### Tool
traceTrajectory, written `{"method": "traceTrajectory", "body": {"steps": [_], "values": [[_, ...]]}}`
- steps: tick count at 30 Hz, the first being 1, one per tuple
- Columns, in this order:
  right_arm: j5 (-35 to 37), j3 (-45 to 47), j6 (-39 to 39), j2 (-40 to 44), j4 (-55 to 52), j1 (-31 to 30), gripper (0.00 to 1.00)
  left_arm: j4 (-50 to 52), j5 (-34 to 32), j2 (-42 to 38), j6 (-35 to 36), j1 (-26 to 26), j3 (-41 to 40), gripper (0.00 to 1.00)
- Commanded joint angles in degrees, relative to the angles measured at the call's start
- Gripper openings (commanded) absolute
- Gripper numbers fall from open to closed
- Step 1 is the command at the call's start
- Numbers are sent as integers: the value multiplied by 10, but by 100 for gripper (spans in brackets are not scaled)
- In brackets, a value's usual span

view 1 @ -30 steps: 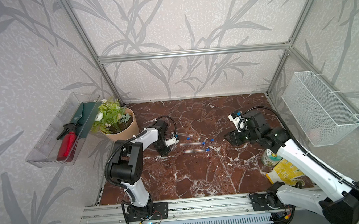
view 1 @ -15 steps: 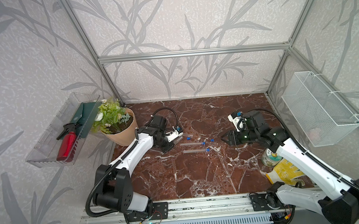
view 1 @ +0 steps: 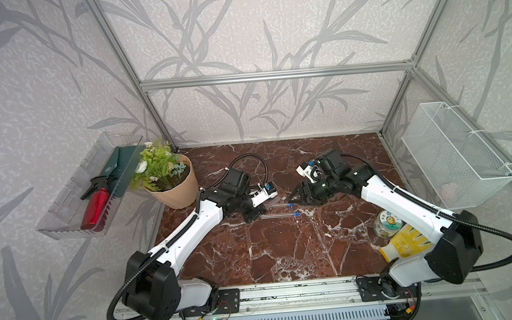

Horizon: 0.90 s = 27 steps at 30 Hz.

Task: Insert stoppers into test tubes
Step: Pick up the test tube at the center of the board, then adjust the test tube.

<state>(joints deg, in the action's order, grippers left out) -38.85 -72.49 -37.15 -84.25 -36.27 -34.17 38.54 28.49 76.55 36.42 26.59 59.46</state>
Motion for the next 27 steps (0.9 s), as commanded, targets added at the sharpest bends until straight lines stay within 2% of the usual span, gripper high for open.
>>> {"method": "traceTrajectory", "body": {"steps": [1, 18, 27], "values": [[-31, -23, -19, -13, 7, -3, 62, -3, 29, -9, 7, 11, -4, 14], [-41, -34, -39, -74, 38, -11, 50, -4, 42, 6, 25, 37, 3, 14], [-47, -31, -49, -90, 50, -21, 37, 2, 33, 11, 28, 44, 5, 14]]}}
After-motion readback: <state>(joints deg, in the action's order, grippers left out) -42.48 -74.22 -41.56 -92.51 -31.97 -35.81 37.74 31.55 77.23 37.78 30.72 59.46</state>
